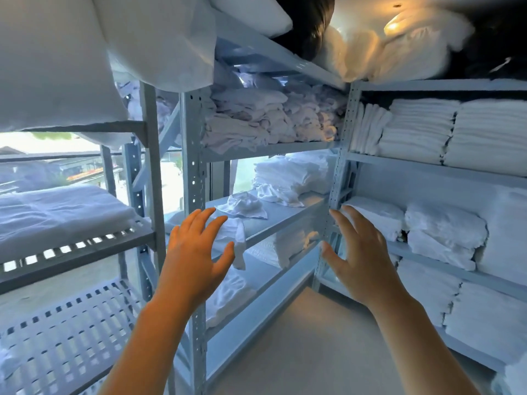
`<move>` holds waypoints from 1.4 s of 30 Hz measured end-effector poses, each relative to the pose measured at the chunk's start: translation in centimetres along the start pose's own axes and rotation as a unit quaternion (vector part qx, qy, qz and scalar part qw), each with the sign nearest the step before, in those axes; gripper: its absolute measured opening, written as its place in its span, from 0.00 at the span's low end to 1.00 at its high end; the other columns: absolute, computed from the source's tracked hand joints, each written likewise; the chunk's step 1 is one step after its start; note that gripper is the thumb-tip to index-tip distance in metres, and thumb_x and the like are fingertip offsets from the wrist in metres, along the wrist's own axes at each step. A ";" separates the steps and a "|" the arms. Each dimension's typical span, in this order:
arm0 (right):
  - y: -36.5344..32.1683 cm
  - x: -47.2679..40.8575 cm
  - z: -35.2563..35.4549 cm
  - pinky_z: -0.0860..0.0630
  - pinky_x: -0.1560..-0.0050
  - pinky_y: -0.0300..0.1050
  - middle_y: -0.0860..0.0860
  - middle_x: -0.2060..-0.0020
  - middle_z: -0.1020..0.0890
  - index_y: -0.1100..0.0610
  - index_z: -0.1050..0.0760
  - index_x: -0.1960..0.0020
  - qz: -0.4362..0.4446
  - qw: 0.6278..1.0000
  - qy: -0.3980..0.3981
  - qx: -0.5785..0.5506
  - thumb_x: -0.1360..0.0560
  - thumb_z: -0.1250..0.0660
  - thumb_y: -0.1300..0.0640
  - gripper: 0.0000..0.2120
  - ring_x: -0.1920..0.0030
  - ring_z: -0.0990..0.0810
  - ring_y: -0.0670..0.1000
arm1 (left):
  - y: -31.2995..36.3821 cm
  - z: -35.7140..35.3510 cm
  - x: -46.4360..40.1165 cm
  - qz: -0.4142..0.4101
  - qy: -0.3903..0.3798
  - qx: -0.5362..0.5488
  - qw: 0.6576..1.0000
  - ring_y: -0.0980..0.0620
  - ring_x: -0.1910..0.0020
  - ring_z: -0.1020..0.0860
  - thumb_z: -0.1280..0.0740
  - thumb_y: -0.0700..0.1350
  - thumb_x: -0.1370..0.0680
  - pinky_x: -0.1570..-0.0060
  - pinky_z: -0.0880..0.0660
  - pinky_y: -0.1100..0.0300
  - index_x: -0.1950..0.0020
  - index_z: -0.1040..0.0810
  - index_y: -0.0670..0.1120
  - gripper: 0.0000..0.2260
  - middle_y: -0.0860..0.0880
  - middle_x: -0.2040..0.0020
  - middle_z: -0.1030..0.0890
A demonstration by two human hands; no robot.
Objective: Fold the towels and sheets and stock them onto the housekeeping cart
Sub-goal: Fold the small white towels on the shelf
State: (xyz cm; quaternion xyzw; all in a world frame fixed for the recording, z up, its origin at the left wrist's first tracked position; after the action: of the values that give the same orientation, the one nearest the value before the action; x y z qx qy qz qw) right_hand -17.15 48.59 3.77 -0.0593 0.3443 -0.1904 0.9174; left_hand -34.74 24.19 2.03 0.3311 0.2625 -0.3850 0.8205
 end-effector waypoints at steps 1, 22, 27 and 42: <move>0.2 -1.2 -0.9 0.43 0.21 0.62 0.48 0.19 0.42 0.48 0.41 0.19 -0.002 1.000 0.004 0.003 0.19 0.42 0.39 0.31 0.19 0.45 0.51 | -0.9 -0.8 -1.3 -0.005 -0.004 0.002 1.000 0.45 0.22 0.36 0.33 0.54 0.19 0.25 0.37 0.36 0.24 0.28 0.50 0.23 0.49 0.23 0.31; 12.2 -11.7 -18.1 0.38 0.24 0.62 0.51 0.21 0.37 0.50 0.37 0.21 -0.092 0.995 -0.005 -0.044 0.19 0.36 0.44 0.29 0.22 0.40 0.53 | -7.6 -20.1 -11.9 0.076 -0.035 0.071 0.994 0.48 0.21 0.39 0.33 0.56 0.20 0.23 0.38 0.39 0.24 0.29 0.54 0.24 0.52 0.21 0.33; 17.8 -16.6 -20.7 0.41 0.23 0.63 0.50 0.20 0.40 0.49 0.39 0.20 -0.089 0.994 -0.022 -0.055 0.19 0.38 0.43 0.29 0.20 0.43 0.53 | -6.7 -26.3 -16.1 0.067 -0.032 0.036 0.997 0.45 0.22 0.37 0.31 0.55 0.21 0.23 0.39 0.41 0.26 0.27 0.52 0.23 0.50 0.23 0.31; 32.6 -29.7 -30.3 0.39 0.24 0.65 0.48 0.20 0.42 0.48 0.41 0.20 -0.071 0.982 -0.104 -0.140 0.20 0.38 0.42 0.31 0.21 0.42 0.53 | -5.0 -43.2 -26.1 0.131 -0.067 -0.051 0.988 0.44 0.21 0.37 0.38 0.61 0.22 0.25 0.39 0.37 0.27 0.26 0.52 0.26 0.50 0.23 0.30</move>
State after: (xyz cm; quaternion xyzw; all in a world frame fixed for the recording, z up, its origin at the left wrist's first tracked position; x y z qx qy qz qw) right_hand -47.45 90.83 -8.83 -0.2308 0.2652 -0.1979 0.9150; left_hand -61.17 65.90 -9.52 0.2943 0.1805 -0.2814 0.8954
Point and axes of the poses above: each hand's wrist, its own x-axis away from the middle knuckle, its own z-axis out of the back of the hand, y = z × x, the point moved 7 cm from there along -x, towards the middle knuckle
